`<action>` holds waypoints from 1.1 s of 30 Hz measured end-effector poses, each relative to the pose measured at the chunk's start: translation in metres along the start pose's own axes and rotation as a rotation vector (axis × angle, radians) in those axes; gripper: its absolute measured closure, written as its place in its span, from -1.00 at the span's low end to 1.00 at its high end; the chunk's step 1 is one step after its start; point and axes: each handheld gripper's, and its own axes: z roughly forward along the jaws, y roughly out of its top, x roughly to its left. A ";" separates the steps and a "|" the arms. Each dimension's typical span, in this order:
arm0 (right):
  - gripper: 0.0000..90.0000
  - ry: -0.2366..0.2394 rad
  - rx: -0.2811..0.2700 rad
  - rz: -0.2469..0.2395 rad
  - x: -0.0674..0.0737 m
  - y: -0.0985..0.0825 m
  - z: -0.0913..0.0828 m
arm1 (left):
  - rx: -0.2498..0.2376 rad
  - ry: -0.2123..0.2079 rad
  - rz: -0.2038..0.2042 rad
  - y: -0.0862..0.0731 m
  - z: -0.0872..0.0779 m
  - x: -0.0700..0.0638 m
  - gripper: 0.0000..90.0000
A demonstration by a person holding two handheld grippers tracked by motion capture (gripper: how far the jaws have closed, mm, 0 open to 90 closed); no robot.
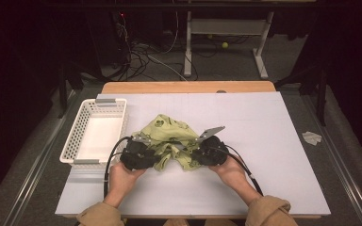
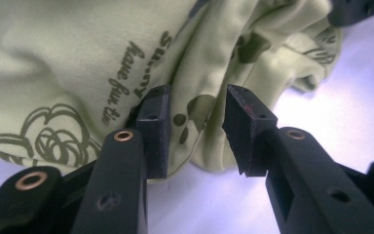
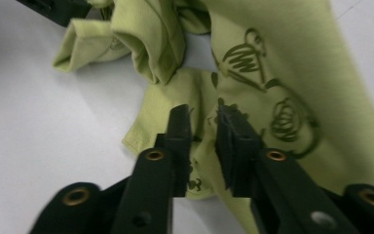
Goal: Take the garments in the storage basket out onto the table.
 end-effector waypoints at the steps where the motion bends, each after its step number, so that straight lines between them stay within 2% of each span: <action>1: 0.53 -0.008 0.012 -0.007 0.001 0.000 0.002 | 0.007 -0.002 -0.005 -0.001 0.002 0.001 0.32; 4: 0.46 0.015 0.036 -0.013 0.004 -0.002 0.011 | 0.020 0.012 -0.003 -0.001 0.005 0.001 0.32; 6: 0.49 0.024 0.057 -0.019 0.007 -0.002 0.014 | 0.020 0.011 -0.005 -0.001 0.005 0.001 0.32; 8: 0.62 0.004 0.066 -0.053 0.010 -0.002 0.017 | 0.015 0.010 -0.011 -0.001 0.005 0.002 0.33; 10: 0.88 -0.003 0.081 -0.076 0.011 -0.003 0.018 | 0.008 0.011 -0.015 -0.001 0.005 0.002 0.33; 11: 0.95 -0.005 0.090 -0.087 0.011 -0.003 0.020 | 0.003 0.012 -0.014 -0.002 0.004 0.002 0.33; 14: 1.00 -0.001 0.096 -0.104 0.012 -0.005 0.019 | -0.010 0.014 -0.015 -0.002 0.002 0.003 0.33; 18: 1.00 0.029 0.106 -0.095 0.009 -0.010 0.013 | -0.033 0.019 -0.014 -0.003 -0.001 0.003 0.32; 20: 1.00 0.038 0.105 -0.087 0.008 -0.015 0.007 | -0.050 -0.005 -0.025 -0.002 -0.003 0.002 0.30; 22: 1.00 0.043 0.098 -0.100 0.008 -0.020 -0.001 | -0.066 -0.002 -0.016 -0.001 -0.005 -0.001 0.27; 24: 1.00 0.042 0.092 -0.093 0.008 -0.027 -0.010 | -0.064 0.011 0.004 0.000 -0.005 -0.004 0.27; 28: 1.00 0.033 0.080 -0.078 0.002 -0.040 -0.024 | -0.048 0.016 0.002 0.001 0.000 -0.004 0.27; 30: 1.00 0.031 0.083 -0.064 0.001 -0.047 -0.027 | -0.043 0.014 -0.003 0.001 0.003 -0.004 0.27; 33: 0.97 0.027 0.096 -0.072 0.004 -0.051 -0.021 | -0.037 0.008 0.001 0.003 0.005 -0.006 0.27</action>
